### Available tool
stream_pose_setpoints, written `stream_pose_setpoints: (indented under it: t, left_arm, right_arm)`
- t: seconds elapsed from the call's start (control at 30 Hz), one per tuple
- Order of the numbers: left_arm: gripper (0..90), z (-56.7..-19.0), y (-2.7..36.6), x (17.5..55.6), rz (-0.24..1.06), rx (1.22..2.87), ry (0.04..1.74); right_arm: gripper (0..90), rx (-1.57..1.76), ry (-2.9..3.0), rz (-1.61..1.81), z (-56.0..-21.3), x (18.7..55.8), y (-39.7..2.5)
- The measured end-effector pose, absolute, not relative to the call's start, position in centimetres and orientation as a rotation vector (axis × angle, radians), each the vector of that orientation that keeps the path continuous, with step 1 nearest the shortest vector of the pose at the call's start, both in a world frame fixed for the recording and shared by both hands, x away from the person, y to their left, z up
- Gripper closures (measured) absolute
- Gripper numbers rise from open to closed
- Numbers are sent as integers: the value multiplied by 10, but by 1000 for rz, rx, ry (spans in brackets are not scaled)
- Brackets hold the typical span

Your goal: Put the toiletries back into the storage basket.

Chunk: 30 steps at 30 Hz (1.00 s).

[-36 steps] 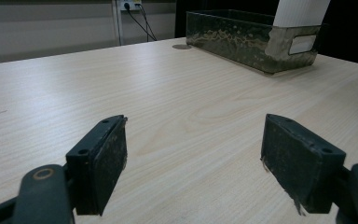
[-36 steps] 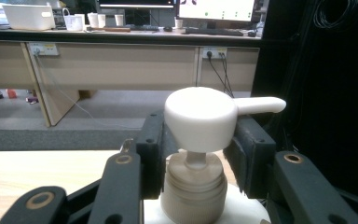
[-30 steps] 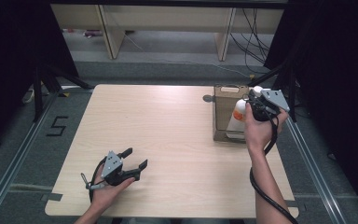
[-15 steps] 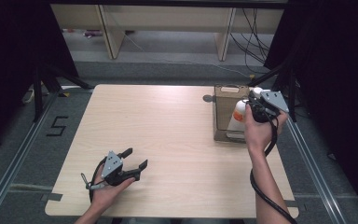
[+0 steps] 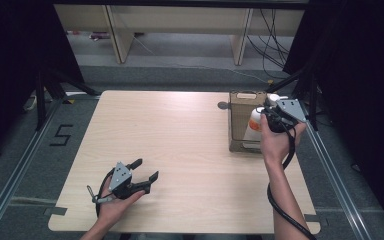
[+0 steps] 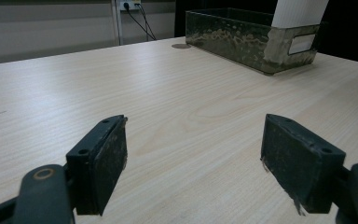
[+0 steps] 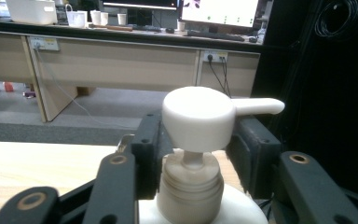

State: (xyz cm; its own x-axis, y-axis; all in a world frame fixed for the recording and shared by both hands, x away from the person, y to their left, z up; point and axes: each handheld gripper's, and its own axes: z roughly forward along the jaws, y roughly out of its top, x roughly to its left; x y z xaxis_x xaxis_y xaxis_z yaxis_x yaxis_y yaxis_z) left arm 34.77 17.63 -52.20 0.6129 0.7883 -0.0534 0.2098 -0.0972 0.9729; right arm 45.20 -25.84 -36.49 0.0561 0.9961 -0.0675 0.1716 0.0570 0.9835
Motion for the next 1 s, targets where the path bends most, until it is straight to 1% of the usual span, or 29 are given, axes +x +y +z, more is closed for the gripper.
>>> stream_pose_setpoints:
  t: [0.17, 0.63, 0.77, 1.0]
  left_arm:
    - [219, -522, 176, 348, 599, 1635, 842]
    - [220, -522, 176, 348, 599, 1636, 843]
    - [219, -522, 176, 348, 600, 1636, 842]
    - [220, -522, 176, 348, 600, 1635, 843]
  right_arm:
    - [524, 1313, 1314, 1032, -365, 451, -259]
    - [367, 1318, 1336, 1023, -367, 443, -263]
    - [346, 1321, 1341, 1016, -367, 439, -262]
    - [335, 1319, 1356, 1023, -368, 429, -267]
